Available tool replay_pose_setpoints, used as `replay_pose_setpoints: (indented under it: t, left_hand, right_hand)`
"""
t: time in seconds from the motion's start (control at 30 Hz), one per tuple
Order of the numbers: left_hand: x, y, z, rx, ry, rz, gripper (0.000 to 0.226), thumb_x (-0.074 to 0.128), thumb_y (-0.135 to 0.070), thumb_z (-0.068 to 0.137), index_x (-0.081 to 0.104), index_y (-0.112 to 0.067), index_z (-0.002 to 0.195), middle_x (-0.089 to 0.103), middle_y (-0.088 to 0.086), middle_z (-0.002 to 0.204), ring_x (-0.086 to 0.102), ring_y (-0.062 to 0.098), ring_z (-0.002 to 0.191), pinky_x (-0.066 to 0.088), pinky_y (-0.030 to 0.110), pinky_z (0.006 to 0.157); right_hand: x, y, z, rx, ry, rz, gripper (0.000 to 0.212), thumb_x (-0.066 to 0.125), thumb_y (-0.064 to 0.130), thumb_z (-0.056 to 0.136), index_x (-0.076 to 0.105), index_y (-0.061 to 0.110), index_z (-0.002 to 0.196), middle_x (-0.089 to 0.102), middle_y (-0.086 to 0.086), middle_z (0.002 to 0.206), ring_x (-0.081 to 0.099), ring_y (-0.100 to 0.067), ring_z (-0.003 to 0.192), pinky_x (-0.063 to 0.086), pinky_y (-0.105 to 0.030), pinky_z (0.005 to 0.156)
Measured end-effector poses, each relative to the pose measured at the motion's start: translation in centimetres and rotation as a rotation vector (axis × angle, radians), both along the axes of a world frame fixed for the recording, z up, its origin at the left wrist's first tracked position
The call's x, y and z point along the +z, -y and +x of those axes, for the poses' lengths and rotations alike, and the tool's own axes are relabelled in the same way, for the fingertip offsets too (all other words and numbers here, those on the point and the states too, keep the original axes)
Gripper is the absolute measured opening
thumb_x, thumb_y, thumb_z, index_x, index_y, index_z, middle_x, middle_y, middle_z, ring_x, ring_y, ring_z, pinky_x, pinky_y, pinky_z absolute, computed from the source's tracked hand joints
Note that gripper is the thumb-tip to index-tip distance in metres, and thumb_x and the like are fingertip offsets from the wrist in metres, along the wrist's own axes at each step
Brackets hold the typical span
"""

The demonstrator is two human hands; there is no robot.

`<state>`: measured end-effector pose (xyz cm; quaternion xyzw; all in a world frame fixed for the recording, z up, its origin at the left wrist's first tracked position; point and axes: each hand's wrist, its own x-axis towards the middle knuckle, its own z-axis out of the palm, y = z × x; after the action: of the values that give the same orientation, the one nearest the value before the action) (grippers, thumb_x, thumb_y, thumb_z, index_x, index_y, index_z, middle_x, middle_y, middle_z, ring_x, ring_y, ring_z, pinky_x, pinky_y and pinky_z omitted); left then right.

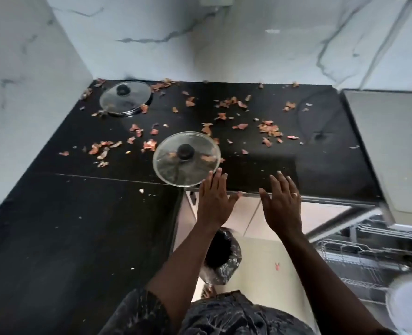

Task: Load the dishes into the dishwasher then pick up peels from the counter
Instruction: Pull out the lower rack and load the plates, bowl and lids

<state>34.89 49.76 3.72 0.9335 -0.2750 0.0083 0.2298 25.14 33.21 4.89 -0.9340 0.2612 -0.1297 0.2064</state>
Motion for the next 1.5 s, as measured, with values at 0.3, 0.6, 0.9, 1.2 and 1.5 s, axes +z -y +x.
replay_pose_setpoints:
  t: [0.3,0.6,0.9,1.2,1.5]
  left_hand:
    - [-0.6,-8.5,5.5,0.226,0.05,-0.035,0.076,0.039,-0.067,0.096,0.044,-0.01,0.146,0.038,0.011,0.158,0.027,0.033,0.15,0.03,0.052,0.117]
    - [0.2,-11.2,7.5,0.462,-0.142,-0.149,0.074,0.043,-0.064,0.096,0.037,-0.013,0.149,0.027,0.006,0.163,0.014,0.027,0.154,0.016,0.051,0.121]
    - [1.0,-9.7,11.1,0.613,-0.233,-0.108,0.064,0.051,-0.059,0.096,0.04,-0.016,0.142,0.023,0.012,0.164,0.019,0.031,0.151,0.017,0.054,0.12]
    - [2.0,-6.6,12.7,0.777,-0.308,-0.025,0.066,0.052,-0.065,0.093,0.045,-0.014,0.134,0.043,0.013,0.148,0.039,0.035,0.138,0.03,0.052,0.114]
    - [3.9,-5.9,14.0,0.912,-0.409,-0.047,0.068,0.052,-0.067,0.093,0.047,-0.009,0.129,0.053,0.018,0.133,0.047,0.036,0.125,0.041,0.047,0.1]
  right_hand:
    - [0.8,-6.3,10.1,0.192,-0.021,-0.043,0.052,0.051,0.04,0.102,0.046,0.014,0.147,0.034,-0.011,0.161,0.021,-0.032,0.152,0.023,-0.052,0.122]
    - [1.7,-8.3,15.6,0.357,-0.074,0.029,0.045,0.052,0.04,0.101,0.049,0.018,0.14,0.038,-0.014,0.154,0.035,-0.037,0.14,0.035,-0.052,0.111]
    - [2.2,-4.7,22.0,0.434,-0.161,0.048,0.042,0.053,0.044,0.099,0.054,0.017,0.131,0.049,-0.011,0.14,0.046,-0.036,0.128,0.038,-0.049,0.106]
    - [2.3,-2.9,26.2,0.559,-0.266,-0.059,0.045,0.065,0.045,0.089,0.058,0.016,0.123,0.053,-0.012,0.136,0.045,-0.035,0.125,0.039,-0.047,0.103]
    - [1.8,-2.6,27.3,0.514,-0.244,-0.104,0.056,0.063,0.058,0.088,0.06,0.013,0.121,0.062,-0.015,0.124,0.054,-0.035,0.117,0.042,-0.045,0.097]
